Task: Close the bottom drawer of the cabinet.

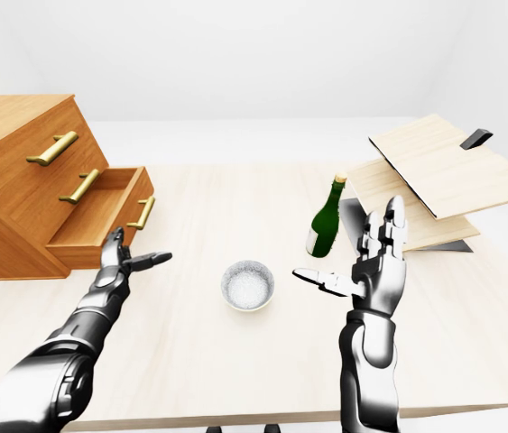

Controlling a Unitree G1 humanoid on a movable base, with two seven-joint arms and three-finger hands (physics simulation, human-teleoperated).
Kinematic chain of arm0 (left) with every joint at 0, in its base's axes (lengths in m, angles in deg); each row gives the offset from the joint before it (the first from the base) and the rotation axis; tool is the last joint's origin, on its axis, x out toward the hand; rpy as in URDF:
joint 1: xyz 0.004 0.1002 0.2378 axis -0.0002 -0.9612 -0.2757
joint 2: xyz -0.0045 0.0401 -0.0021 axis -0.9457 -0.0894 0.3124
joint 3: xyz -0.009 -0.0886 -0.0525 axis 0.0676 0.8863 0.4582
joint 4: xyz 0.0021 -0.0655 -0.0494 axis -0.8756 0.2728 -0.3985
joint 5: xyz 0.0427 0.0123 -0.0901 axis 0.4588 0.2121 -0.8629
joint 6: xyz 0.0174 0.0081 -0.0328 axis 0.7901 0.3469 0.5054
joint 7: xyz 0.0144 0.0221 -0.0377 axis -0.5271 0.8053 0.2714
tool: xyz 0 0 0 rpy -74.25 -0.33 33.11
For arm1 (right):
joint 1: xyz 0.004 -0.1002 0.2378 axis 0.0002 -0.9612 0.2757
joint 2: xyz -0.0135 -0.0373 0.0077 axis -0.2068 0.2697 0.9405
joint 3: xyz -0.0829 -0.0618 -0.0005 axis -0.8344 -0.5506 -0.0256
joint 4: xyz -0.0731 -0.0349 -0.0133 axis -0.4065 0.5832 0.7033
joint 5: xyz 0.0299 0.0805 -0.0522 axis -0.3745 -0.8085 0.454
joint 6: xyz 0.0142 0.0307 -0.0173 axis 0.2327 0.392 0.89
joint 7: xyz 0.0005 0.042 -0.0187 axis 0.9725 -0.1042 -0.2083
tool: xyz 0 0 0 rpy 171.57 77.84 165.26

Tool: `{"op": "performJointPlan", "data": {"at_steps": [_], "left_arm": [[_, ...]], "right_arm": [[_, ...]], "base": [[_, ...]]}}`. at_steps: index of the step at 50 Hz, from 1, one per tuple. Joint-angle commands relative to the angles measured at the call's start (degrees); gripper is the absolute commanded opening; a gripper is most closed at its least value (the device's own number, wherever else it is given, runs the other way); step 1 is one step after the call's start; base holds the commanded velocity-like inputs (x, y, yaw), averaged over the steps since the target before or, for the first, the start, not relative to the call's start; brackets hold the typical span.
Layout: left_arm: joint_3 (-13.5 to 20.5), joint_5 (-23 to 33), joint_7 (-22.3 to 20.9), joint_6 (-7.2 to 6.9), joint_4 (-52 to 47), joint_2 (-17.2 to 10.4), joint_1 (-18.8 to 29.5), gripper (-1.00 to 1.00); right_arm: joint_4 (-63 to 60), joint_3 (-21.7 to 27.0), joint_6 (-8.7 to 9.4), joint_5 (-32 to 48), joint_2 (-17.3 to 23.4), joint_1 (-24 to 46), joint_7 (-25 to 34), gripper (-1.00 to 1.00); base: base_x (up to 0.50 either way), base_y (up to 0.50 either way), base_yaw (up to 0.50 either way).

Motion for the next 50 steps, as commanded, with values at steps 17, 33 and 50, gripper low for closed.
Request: {"op": "performJointPlan", "data": {"at_steps": [17, 33, 50], "left_arm": [[2.8, -1.1, 10.3, 0.01, -3.2, -3.3, -1.0, 1.00], [3.9, -1.9, 18.0, 0.01, 0.3, -4.8, -0.7, 1.00], [5.6, -0.4, 20.3, 0.01, 2.5, -7.9, 0.2, 1.00]], "right_arm": [[-0.2, 0.0, 0.00, 0.0, -0.1, -0.2, 0.1, 1.00], [-0.4, 0.0, 0.00, -0.1, -0.1, -0.3, 0.1, 1.00], [0.5, 0.0, 0.00, -0.1, 0.0, -0.1, 0.2, 1.00]], "base": [[0.00, 0.00, 0.00], [0.00, 0.00, 0.00], [0.00, 0.00, 0.00]]}}
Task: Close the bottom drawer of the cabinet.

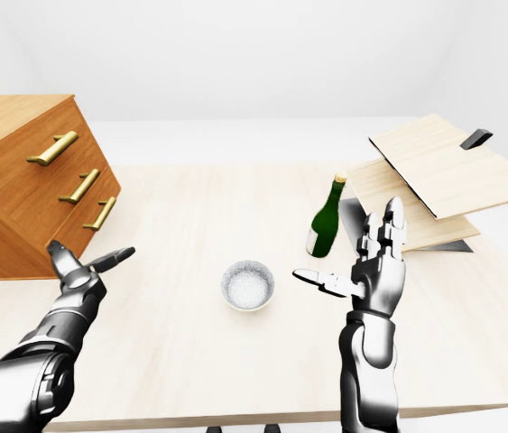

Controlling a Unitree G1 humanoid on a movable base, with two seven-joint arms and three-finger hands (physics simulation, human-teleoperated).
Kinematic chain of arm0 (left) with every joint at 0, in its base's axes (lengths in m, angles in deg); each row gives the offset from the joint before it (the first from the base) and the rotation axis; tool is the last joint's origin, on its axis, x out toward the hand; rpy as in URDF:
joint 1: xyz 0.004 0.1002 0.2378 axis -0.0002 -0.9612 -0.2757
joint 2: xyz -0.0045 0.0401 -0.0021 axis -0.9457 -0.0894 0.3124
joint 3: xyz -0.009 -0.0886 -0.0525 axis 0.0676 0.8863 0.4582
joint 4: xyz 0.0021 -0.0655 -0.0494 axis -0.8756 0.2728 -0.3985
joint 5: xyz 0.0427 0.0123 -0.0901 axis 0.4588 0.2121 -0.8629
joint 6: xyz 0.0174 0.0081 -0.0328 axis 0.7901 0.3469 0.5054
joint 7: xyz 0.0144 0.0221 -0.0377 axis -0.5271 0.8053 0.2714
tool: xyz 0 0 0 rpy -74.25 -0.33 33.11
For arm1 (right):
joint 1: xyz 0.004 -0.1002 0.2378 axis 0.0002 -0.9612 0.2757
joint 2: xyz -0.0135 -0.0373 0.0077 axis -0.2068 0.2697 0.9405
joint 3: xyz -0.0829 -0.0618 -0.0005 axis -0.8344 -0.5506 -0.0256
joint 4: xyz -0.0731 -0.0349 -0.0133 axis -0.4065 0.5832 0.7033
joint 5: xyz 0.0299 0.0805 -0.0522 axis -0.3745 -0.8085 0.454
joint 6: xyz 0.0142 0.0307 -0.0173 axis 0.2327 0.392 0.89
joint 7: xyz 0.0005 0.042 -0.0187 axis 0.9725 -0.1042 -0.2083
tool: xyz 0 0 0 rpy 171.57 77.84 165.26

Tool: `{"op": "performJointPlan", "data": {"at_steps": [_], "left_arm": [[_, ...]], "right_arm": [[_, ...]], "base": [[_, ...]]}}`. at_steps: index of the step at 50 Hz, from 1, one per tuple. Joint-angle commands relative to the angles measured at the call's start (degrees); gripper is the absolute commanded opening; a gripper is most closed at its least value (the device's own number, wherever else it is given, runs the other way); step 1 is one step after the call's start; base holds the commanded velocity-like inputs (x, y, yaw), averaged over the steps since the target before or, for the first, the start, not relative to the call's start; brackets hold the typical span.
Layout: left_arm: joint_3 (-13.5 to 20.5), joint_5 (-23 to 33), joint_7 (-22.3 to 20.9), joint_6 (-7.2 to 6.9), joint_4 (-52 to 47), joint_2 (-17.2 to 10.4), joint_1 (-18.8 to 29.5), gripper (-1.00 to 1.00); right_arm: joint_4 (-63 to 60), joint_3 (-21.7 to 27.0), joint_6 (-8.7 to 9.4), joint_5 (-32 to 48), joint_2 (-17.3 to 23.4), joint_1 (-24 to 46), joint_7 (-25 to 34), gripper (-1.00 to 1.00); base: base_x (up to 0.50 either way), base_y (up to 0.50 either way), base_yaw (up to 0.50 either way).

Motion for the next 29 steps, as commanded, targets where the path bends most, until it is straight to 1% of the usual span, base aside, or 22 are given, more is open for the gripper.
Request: {"op": "performJointPlan", "data": {"at_steps": [1, 4, 7, 12, 29], "left_arm": [[2.4, 0.4, 0.0, 0.00, 1.6, -2.2, 0.5, 1.00], [2.9, 0.0, 0.0, 0.00, 1.7, -3.0, 0.6, 1.00], [3.7, -1.6, 0.0, 0.00, 1.6, -3.5, 0.5, 1.00], [4.0, -3.0, 0.0, 0.00, 0.0, -4.6, 0.1, 1.00], [3.5, -3.9, 0.0, 0.00, 0.0, -4.5, 0.3, 1.00]], "right_arm": [[0.1, 0.0, 0.00, 0.0, 0.0, 0.1, 0.0, 1.00], [-0.2, 0.0, 0.00, 0.0, 0.0, 0.0, 0.0, 1.00], [0.1, 0.0, 0.00, 0.0, 0.0, 0.1, 0.0, 1.00], [0.6, 0.0, 0.00, 0.0, 0.1, 0.4, 0.0, 1.00], [0.4, -0.2, 0.00, 0.1, 0.0, 0.3, 0.0, 1.00]], "base": [[0.00, 0.00, 0.00], [0.00, 0.00, 0.00], [0.00, 0.00, 0.00], [0.00, 0.00, 0.00], [0.00, 0.00, 0.00]]}}
